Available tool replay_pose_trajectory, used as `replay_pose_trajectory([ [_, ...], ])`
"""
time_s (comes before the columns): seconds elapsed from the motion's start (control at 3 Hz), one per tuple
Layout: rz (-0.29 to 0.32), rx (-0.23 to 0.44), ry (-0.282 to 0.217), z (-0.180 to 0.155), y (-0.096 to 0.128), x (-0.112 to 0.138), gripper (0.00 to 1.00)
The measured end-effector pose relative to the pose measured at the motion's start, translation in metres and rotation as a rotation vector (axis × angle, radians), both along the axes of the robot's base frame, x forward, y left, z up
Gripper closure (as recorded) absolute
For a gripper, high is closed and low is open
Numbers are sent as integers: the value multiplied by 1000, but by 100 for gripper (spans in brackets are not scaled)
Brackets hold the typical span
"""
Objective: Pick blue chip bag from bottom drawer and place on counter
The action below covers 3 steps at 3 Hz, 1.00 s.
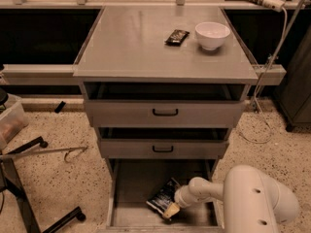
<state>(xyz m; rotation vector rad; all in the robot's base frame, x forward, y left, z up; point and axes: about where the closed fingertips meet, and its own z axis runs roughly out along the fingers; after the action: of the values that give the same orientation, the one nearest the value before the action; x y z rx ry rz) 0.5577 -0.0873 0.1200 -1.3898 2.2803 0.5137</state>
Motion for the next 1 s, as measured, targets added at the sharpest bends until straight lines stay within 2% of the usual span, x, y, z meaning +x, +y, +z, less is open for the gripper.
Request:
replay_pose_trajectory([
  [0.67,-11,5,-4,13,0,-9,62],
  [1.0,-37,64,-58,69,0,-21,85],
])
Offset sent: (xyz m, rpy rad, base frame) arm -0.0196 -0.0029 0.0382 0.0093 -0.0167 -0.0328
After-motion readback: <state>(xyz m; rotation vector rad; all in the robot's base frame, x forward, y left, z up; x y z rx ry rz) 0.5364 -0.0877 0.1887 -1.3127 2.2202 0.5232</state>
